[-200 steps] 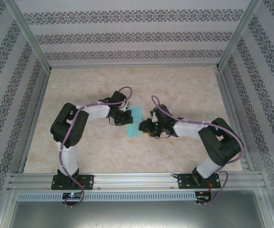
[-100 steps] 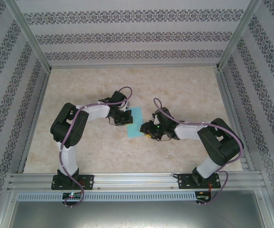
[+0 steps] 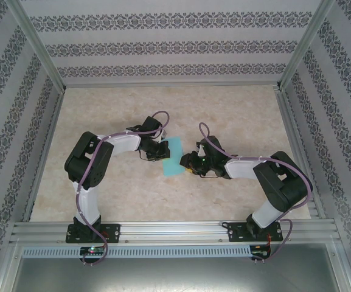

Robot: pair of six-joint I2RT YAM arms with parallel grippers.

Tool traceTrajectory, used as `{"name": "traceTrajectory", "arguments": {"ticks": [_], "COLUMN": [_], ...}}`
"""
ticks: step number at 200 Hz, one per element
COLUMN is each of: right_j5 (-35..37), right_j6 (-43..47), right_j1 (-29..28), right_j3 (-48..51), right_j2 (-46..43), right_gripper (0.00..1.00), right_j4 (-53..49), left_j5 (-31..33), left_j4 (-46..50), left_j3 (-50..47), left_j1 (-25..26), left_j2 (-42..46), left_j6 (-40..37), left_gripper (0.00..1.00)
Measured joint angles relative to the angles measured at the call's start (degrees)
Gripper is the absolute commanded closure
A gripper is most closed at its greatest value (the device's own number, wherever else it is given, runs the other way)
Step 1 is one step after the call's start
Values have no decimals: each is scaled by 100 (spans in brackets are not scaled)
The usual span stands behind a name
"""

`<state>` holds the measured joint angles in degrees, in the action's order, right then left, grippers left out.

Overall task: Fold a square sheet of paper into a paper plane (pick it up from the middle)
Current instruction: Third fold the triangle at the center of the table.

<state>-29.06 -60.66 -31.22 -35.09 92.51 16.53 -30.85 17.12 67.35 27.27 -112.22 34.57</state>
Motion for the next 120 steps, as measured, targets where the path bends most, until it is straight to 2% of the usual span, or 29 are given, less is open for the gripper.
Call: {"name": "traceTrajectory", "arguments": {"ticks": [72, 120], "right_j5": [0, 9], "right_j6": [-96, -184], "right_j1": [-2, -15], "right_j3": [2, 2], "right_j2": [0, 0], "right_gripper": [94, 97], "right_j4": [-238, -496], "left_j5": [151, 485], "left_j4": [20, 66], "left_j3": [-26, -26], "left_j1": [7, 4], "left_j2": [332, 391], "left_j6": [-192, -269], "left_gripper": [93, 96]}}
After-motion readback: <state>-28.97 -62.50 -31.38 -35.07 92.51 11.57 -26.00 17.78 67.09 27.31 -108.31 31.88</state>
